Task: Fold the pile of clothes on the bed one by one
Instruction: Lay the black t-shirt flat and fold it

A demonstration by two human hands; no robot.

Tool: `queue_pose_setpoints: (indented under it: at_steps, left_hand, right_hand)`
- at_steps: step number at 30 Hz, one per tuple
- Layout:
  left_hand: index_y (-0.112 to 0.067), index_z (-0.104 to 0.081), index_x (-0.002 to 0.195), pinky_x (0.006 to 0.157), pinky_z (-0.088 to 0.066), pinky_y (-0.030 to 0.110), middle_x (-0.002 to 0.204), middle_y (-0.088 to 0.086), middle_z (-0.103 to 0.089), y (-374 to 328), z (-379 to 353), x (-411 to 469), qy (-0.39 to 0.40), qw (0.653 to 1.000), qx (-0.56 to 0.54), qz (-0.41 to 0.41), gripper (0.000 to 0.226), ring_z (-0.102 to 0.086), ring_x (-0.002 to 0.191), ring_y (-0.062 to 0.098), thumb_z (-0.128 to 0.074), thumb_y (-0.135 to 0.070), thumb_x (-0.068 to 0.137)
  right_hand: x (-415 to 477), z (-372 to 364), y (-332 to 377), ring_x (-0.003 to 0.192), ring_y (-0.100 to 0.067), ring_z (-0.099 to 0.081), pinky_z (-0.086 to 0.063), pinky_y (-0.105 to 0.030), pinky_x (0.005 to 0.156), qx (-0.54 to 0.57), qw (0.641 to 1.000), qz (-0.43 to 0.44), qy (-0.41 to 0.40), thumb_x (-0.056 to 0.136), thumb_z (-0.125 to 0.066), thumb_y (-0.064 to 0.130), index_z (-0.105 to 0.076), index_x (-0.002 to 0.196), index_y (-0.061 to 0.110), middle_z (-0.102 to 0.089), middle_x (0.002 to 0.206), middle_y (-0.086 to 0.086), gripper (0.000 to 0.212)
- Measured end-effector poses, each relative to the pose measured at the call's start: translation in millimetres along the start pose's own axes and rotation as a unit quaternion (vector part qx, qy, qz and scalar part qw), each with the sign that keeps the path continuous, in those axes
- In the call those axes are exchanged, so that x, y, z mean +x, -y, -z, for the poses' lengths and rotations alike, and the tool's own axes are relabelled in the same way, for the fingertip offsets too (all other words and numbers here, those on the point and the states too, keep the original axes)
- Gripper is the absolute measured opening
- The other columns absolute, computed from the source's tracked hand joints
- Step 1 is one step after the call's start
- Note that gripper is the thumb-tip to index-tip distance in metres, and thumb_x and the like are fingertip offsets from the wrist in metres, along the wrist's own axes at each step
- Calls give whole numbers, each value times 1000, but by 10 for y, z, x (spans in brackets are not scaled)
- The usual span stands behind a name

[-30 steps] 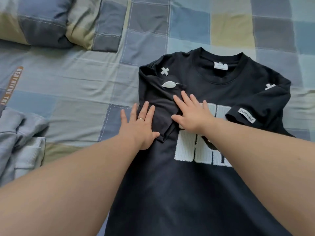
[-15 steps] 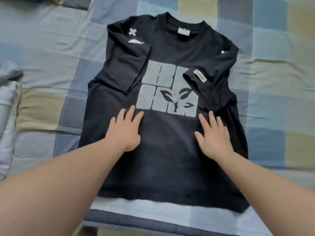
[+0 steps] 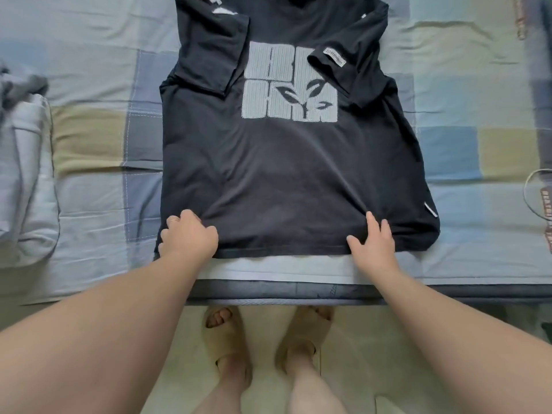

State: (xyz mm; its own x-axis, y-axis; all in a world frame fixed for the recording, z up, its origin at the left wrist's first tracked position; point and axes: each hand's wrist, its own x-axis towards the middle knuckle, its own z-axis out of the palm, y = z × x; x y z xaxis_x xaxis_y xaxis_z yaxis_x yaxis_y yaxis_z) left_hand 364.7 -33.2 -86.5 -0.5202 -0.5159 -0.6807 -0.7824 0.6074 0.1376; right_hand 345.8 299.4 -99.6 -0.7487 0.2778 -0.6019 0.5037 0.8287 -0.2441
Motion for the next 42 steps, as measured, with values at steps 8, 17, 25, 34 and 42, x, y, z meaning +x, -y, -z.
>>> queue_pose_setpoints:
  at_steps: [8,17,25,34,42]
  left_hand:
    - [-5,-29,154,114,-37,54,156,20,-37,475,-209,-21,-55,918,-319,230,88,-41,140,42,-70,-44,86]
    - [-22,-58,132,69,-59,37,126,-1,-66,313,-217,-58,21,765,-601,231,48,-68,101,20,-77,-27,89]
    - [-19,-54,135,67,-54,32,128,3,-65,460,-69,-260,20,760,-623,185,35,-66,110,19,-62,-19,101]
    - [-20,-54,135,74,-55,35,122,1,-68,736,397,-1152,9,737,-645,200,34,-69,102,18,-58,-13,102]
    - [-25,-58,129,78,-54,33,116,-2,-68,1155,210,-1487,-15,750,-614,246,30,-67,85,14,-58,-15,101]
  right_hand:
    - [-64,-80,-65,87,-30,-66,-58,-39,74,381,875,-295,-42,91,-68,42,-44,132,5,-59,115,-14,60]
    - [113,135,-57,102,-27,-68,-59,-45,83,633,722,-279,-10,95,-71,22,-54,135,16,-66,129,-8,44]
    - [-171,311,-210,77,-16,-64,-53,-24,47,641,724,-253,-16,97,-65,7,-59,125,11,-67,101,-6,29]
    - [-1098,507,-366,70,-15,-59,-50,-21,43,630,729,-268,15,101,-59,10,-57,104,12,-62,89,-4,5]
    - [-1493,272,-806,120,-29,-59,-54,-45,85,489,797,-347,79,101,-60,22,-49,138,17,-56,140,-7,39]
